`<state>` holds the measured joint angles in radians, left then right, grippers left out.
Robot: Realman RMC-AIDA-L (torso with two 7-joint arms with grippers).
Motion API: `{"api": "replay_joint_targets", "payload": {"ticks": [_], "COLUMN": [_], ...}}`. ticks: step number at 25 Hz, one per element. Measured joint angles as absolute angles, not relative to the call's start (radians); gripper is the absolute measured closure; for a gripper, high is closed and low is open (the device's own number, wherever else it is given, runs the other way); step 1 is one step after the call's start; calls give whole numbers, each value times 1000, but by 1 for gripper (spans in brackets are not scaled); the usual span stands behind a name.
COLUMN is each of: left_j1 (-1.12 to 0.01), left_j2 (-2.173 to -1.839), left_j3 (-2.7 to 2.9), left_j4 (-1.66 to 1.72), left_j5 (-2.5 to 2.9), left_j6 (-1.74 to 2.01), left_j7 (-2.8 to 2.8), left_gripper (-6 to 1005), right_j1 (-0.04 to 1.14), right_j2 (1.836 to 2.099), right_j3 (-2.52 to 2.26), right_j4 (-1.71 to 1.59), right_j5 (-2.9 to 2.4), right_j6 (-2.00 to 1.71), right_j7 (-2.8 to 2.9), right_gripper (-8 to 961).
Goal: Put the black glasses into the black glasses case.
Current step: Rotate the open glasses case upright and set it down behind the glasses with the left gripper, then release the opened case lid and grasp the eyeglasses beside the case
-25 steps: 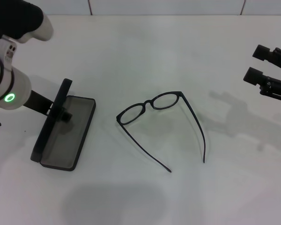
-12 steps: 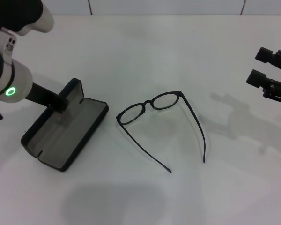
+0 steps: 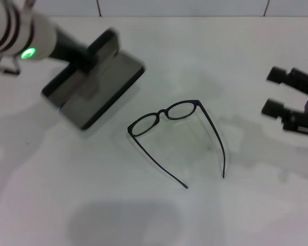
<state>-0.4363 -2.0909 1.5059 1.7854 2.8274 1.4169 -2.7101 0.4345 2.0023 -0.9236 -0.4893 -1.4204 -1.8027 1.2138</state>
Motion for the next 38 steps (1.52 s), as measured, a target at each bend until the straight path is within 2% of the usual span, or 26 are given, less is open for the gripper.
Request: {"api": "replay_joint_targets", "payload": {"ticks": [6,17,22,38], "left_j1": [-518,-556,-611,-611], "left_j2": [-2091,-2095,-2097,-2096], "left_j3": [1605,1847,1878,1933], "left_j4": [1678,1405,1304,1303], "left_j5": [2833,2829,2827,2833], "left_j6": [1258,860,842,880], "left_j7": [-2491,-2253,-2252,-2252], "left_gripper": [792,791,792,778], "right_j1": [439,429,430,440], "right_j2": [2010,2019,2020,2020], "right_j3": [-1040,-1091,-1091,-1087], "right_j4": [-501,-465,-464,-455], "right_j5": [-1429,-1431,-1427,-1425], "right_j6": [-1952,-1999,-1995,-1969], "right_j7": [1209,1209,1209,1216], "right_gripper": [84,93,98,115]}}
